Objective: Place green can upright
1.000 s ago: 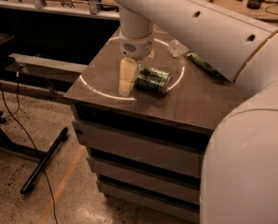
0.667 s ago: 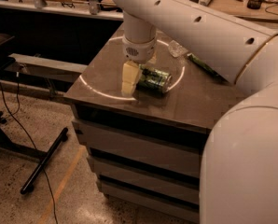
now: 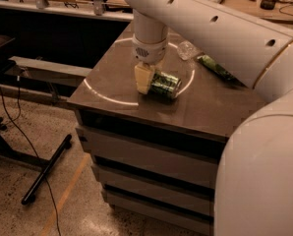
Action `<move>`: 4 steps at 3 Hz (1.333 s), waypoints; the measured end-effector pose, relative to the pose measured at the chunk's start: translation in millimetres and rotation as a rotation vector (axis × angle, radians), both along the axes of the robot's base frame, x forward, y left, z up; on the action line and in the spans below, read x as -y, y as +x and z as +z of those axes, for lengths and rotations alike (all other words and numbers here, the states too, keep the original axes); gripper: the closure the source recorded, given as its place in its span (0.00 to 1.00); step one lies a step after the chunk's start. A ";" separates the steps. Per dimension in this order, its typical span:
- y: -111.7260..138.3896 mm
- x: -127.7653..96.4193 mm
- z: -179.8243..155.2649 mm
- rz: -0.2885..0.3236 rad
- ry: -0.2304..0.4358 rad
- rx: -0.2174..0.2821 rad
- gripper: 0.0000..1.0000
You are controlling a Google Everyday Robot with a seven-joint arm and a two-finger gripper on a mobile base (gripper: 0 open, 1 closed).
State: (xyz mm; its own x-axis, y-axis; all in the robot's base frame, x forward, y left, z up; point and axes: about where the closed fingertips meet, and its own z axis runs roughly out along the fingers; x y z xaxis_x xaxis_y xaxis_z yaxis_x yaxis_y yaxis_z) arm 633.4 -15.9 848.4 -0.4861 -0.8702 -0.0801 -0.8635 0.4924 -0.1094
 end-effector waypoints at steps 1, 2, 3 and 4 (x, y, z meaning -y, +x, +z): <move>-0.9 0.6 21.2 0.029 0.038 0.022 0.82; 0.6 7.4 51.4 0.069 0.154 0.060 1.00; -7.3 29.9 73.5 0.094 0.350 0.074 1.00; -18.9 53.4 86.7 0.127 0.565 0.119 1.00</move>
Offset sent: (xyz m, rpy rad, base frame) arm -0.0174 -0.0437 0.1145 0.4640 -0.0613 0.1021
